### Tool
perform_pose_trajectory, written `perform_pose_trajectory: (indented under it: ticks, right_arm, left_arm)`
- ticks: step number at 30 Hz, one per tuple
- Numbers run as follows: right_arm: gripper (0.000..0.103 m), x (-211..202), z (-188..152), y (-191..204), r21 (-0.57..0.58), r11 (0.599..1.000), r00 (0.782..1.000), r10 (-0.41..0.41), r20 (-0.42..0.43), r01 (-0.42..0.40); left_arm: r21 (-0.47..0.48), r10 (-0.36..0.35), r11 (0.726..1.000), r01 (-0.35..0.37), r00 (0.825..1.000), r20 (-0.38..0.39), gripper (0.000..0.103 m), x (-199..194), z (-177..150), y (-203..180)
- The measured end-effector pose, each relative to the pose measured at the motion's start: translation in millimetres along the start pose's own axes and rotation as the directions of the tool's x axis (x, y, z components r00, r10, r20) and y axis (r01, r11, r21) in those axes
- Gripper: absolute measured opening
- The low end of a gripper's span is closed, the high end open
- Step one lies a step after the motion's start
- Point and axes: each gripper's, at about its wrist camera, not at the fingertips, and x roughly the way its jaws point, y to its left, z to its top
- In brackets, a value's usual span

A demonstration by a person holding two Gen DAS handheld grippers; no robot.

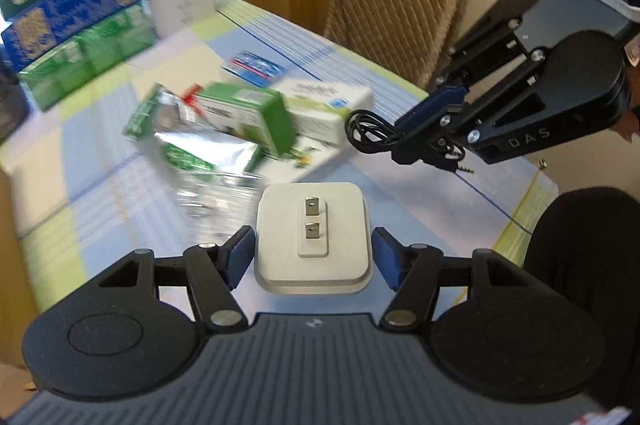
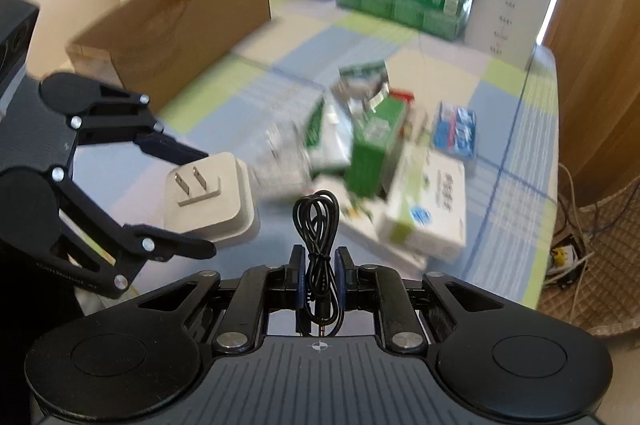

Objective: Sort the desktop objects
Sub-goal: 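Carry the charger and cable into the cardboard box and open both tools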

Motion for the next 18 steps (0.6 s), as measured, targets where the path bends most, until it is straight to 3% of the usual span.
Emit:
perform_pose_trajectory:
  ticks: [3, 8, 12, 18]
  right_arm:
    - [0.012, -5, 27, 24, 0.035, 0.999, 0.999, 0.016, 0.041, -0.018]
    - [0.012, -1, 85, 88, -0.005, 0.998, 0.992, 0.07, 0.102, -0.07]
    - [0.012, 16, 132, 144, -0.049, 0.993, 0.984, 0.111, 0.142, -0.105]
    - [0.012, 60, 190, 207, -0.01, 0.981, 0.966, 0.194, 0.17, -0.195]
  left_arm:
    - [-0.035, 0.036, 0.999, -0.035, 0.999, 0.034, 0.059, -31, -1, 19]
    - [-0.111, 0.147, 0.984, -0.139, 0.987, 0.064, 0.06, -92, -10, 69]
    - [-0.17, 0.256, 0.955, -0.244, 0.965, 0.053, 0.06, -138, -24, 121]
    - [-0.253, 0.385, 0.894, -0.371, 0.923, 0.006, 0.06, -185, -50, 207]
